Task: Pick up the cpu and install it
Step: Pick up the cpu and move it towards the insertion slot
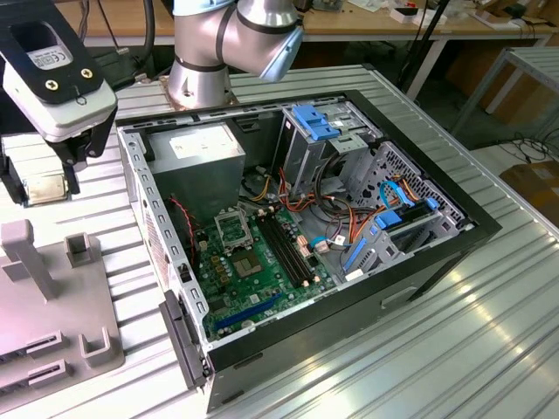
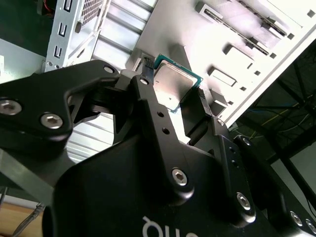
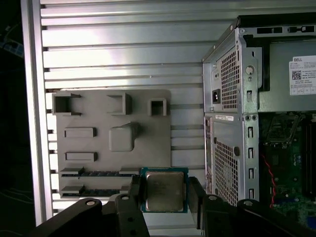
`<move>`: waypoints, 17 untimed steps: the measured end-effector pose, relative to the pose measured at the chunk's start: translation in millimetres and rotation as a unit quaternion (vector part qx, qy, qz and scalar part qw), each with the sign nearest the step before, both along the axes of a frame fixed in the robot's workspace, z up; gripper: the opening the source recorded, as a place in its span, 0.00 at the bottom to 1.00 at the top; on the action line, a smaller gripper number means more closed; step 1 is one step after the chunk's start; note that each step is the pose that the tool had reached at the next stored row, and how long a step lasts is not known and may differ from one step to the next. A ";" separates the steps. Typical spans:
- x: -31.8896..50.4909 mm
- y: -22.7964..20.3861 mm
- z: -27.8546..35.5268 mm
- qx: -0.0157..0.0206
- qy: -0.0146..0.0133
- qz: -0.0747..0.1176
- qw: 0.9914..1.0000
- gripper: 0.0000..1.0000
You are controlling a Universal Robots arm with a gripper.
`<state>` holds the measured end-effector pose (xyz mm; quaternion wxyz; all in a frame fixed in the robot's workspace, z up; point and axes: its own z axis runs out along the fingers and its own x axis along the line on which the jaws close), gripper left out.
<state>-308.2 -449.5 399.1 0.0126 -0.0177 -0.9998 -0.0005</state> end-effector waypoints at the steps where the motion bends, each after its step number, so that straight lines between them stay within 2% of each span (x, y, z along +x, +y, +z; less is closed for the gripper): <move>1: 0.6 0.0 0.0 0.000 0.000 0.000 1.000 0.47; 9: 6.0 0.0 0.0 0.000 0.000 0.000 1.000 0.47; 17: 16.4 0.0 -0.1 0.000 0.000 0.000 1.000 0.47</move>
